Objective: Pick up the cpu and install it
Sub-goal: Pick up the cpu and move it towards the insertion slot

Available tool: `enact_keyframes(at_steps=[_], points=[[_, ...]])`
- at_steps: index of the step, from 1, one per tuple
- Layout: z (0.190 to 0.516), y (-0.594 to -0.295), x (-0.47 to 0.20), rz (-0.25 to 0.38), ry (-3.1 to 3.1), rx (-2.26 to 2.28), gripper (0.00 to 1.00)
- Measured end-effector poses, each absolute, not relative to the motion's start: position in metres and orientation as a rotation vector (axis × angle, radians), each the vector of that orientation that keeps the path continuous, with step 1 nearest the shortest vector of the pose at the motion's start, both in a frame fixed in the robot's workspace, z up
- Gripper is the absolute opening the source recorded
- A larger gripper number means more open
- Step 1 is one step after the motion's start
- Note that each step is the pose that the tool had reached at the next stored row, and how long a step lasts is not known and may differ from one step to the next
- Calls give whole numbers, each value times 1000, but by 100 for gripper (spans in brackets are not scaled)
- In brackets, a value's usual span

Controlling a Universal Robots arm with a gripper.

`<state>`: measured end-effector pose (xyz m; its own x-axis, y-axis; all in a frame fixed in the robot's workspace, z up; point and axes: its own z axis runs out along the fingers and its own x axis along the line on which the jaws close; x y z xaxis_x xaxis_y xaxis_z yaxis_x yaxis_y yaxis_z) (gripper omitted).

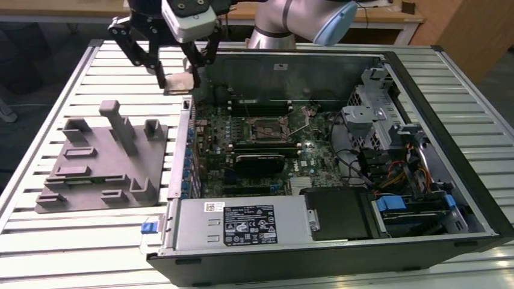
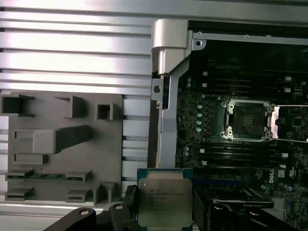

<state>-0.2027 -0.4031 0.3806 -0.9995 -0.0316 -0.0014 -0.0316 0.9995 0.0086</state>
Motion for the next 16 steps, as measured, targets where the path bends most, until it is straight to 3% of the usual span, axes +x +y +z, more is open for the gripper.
enact_keyframes(at_steps=[16], points=[[379, -403, -166, 16, 3140, -49, 54]])
